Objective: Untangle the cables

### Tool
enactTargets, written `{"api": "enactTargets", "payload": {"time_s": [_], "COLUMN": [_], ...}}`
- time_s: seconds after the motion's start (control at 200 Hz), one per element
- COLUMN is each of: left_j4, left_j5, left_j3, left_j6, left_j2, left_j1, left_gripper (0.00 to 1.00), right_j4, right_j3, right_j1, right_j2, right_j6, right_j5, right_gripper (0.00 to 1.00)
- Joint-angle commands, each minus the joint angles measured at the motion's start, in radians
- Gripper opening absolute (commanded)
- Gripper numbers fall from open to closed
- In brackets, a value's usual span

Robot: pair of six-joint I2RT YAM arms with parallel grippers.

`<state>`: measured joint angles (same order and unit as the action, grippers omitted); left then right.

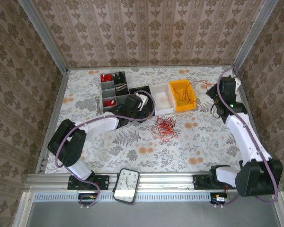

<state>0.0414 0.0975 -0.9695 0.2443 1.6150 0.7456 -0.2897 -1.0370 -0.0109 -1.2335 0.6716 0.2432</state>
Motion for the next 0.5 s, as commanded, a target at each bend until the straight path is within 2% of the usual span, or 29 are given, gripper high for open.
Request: {"api": "enactTargets", "payload": {"time_s": [0.0,0.105,0.225,0.41,0.495], "left_j4": [-0.066,-0.047,-0.033,-0.031,-0.028], "left_j5": [0.253,0.351,0.411,0.448,0.456], "left_j3": [0.061,0.118,0.168,0.198,0.198], "left_j6": [0.163,0.232,0.277,0.316,0.317], "left_j2": [-0.066,-0.124,-0.187,-0.22,-0.221], "left_j1": [-0.002,-0.012,-0.02,-0.029,-0.029], "left_gripper": [0.52,0.54,0.54,0.54,0.54], "right_j4": [0.01,0.0,-0.038,-0.113,-0.137], "right_j3": [-0.083,-0.16,-0.251,-0.348,-0.376], "right_j1": [-0.052,-0.102,-0.156,-0.205,-0.211], "right_j2": [-0.113,-0.231,-0.339,-0.457,-0.499], "right_j6": [-0.019,-0.023,-0.026,-0.021,-0.029], "right_j5": [0.078,0.154,0.25,0.373,0.38], "right_gripper": [0.0,0.0,0.0,0.0,0.0]}}
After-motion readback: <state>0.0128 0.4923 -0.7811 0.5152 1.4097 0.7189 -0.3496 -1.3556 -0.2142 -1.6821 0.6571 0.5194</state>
